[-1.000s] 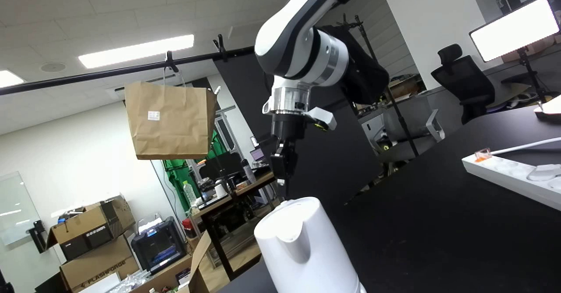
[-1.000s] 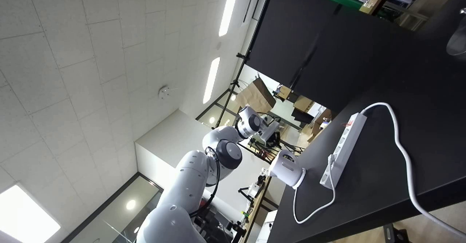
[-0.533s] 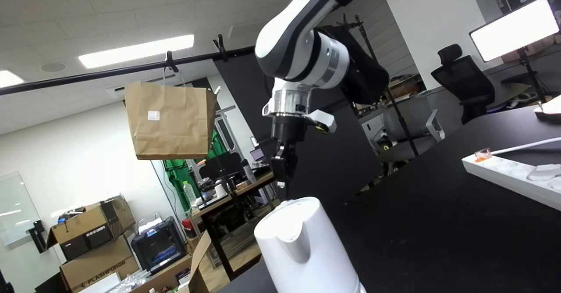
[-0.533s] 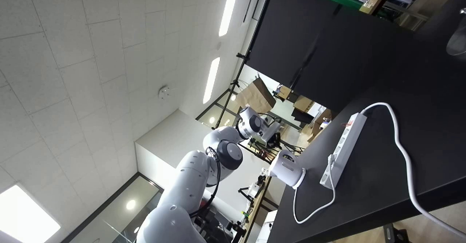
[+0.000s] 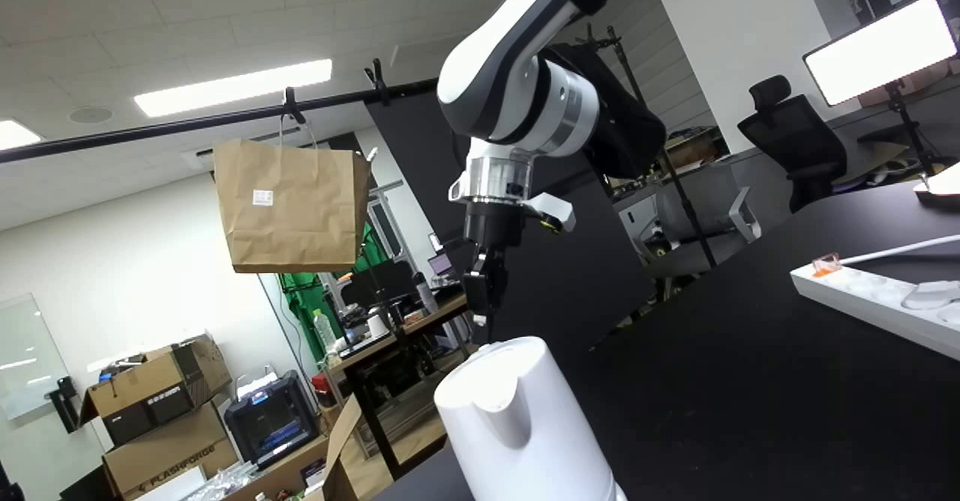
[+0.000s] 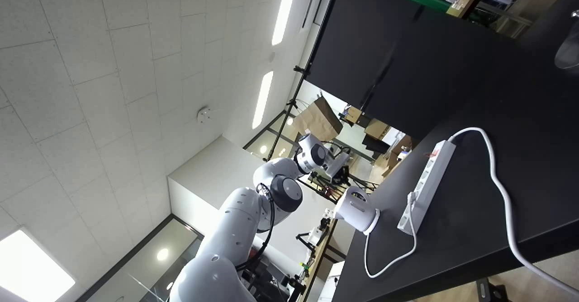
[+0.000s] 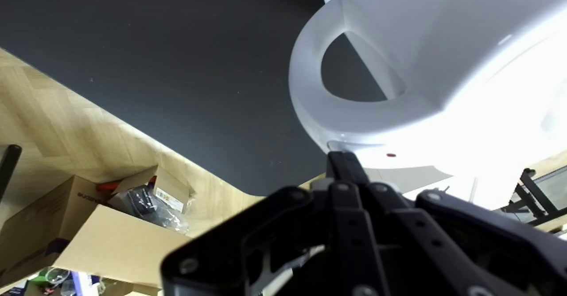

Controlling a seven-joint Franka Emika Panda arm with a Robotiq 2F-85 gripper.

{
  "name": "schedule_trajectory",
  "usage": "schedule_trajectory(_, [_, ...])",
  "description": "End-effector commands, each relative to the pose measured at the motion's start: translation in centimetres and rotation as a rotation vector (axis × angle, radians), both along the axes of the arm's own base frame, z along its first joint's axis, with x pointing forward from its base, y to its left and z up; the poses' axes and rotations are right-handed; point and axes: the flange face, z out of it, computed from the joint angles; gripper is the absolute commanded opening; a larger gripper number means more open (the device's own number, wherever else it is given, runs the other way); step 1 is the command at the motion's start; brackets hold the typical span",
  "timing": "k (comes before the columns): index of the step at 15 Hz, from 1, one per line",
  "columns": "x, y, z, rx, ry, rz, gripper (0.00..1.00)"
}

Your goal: Flip the switch on the handle of the kettle

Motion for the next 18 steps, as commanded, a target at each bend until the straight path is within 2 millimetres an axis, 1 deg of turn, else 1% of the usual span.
schedule_trajectory(1, [0.0, 0.1, -0.4, 0.011, -0.001, 0.001, 0.00])
schedule_trajectory(8, [0.0, 0.0, -1.1, 0.000, 0.006, 0.003, 0.00])
schedule_trajectory(15, [0.1, -0.6, -2.2, 0.003, 0.016, -0.003, 0.00])
schedule_trajectory(18, [0.2, -0.8, -2.1, 0.008, 0.011, -0.007, 0.00])
